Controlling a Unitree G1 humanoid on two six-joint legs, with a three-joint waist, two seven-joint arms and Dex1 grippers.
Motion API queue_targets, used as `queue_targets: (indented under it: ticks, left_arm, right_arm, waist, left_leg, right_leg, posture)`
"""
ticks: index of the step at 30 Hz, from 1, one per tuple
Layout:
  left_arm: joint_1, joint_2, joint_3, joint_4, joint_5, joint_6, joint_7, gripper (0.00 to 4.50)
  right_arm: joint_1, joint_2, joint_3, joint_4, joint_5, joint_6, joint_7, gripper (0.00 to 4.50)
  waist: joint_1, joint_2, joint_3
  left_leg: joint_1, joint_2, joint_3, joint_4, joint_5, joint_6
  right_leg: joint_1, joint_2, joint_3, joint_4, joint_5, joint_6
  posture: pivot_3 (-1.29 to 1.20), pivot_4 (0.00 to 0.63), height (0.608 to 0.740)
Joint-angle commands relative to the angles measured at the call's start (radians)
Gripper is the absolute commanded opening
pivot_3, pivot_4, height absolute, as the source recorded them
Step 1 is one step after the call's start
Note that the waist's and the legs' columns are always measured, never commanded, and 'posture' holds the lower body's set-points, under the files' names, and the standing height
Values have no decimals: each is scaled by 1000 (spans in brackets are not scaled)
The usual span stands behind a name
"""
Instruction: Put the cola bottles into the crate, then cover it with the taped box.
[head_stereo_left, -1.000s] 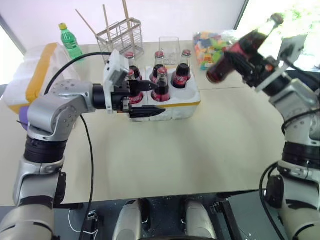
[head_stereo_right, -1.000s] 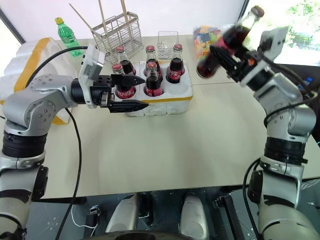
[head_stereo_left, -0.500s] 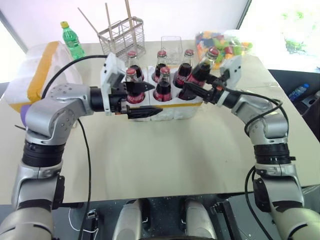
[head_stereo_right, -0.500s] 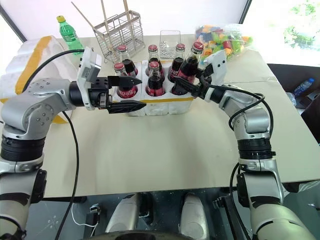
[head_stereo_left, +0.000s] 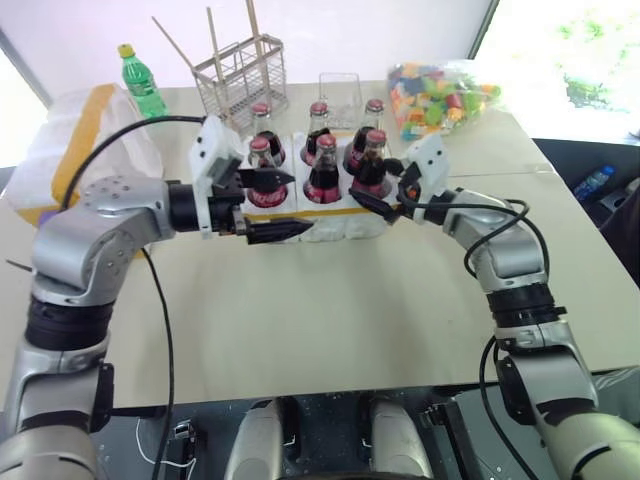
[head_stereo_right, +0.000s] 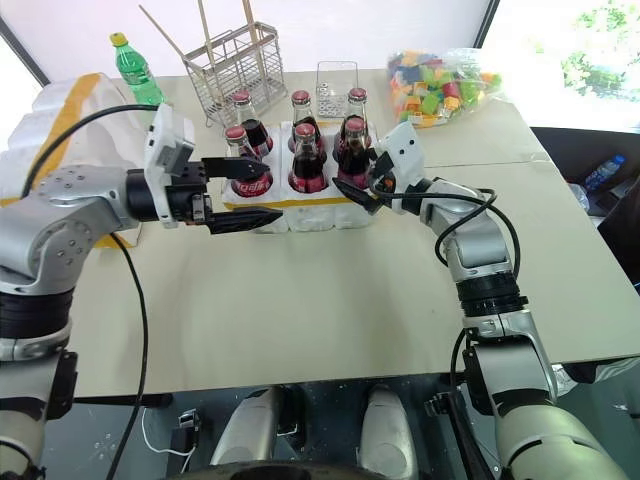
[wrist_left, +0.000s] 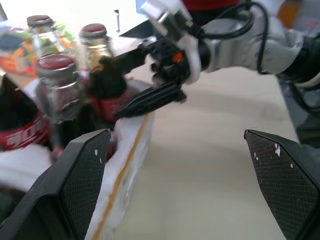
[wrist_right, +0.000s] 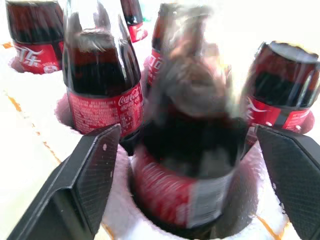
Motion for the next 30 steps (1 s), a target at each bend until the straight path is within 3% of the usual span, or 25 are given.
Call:
queue_targets:
  ticks: [1,5,8,11,13,16,20,24,30]
  left_arm:
    - [-6,91,134,-69,-17,116,93,4500]
    - [-6,258,274,-106,-61,396,185,4500]
    - [74,403,403,-171,-67,566,203,4500]
    - [116,437,503,-208,-70,743,274,4500]
    - [167,466,551,-208,-78,787,318,4500]
    - [406,603,714,-161,-143,787,356,4500]
    - [608,630,862,-134,-216,787,427,4500]
    - [624,610,860,-83,-241,787,513,4500]
    - [391,523,597,23,-166,769,612,4500]
  right_arm:
    - [-8,-103,-100,-123,78,37,80,4455]
    - [-24,-263,-191,-162,180,102,219,4455]
    - [-68,-380,-246,-143,270,170,348,4455]
    - [-130,-414,-233,-60,255,134,405,4455]
    - [-162,-417,-219,-12,235,113,423,4455]
    - [-219,-415,-178,80,194,43,483,4455]
    - [-273,-415,-153,131,192,11,569,4455]
    - [-305,-414,-146,136,207,14,625,4455]
    - [-288,-392,-164,56,230,52,595,4455]
  waist:
    - [4,0,0]
    - [2,0,0]
    - [-4,0,1]
    - [-6,0,1]
    - [-5,0,1]
    - [-7,-1,1]
    - [0,0,2]
    - [1,-1,2]
    - [3,-1,1]
  left_leg:
    - [0,0,0,0,0,0]
    - [-1,0,-2,0,0,0]
    - [0,1,-2,-2,0,0]
    - [2,1,-1,-2,-1,0]
    - [4,1,-1,-2,-1,0]
    - [3,2,-1,-2,-1,-1]
    - [-2,2,0,-3,-2,-3]
    - [-2,2,0,-3,-3,-5]
    - [-2,2,2,-3,-3,-5]
  right_leg:
    - [0,0,0,0,0,0]
    - [0,0,0,-1,0,0]
    - [-1,0,0,-1,0,0]
    - [-1,0,0,-1,0,0]
    - [0,0,0,-1,0,0]
    - [0,0,0,-1,0,0]
    - [-8,-2,1,0,0,-1]
    - [-10,-2,1,0,0,-1]
    - [-8,-1,2,1,0,-1]
  posture:
    - [0,150,736]
    - [0,150,736]
    - [0,150,736]
    - [0,150,736]
    - [0,150,736]
    - [0,150,736]
    - [0,150,736]
    - [0,150,736]
    - [0,150,736]
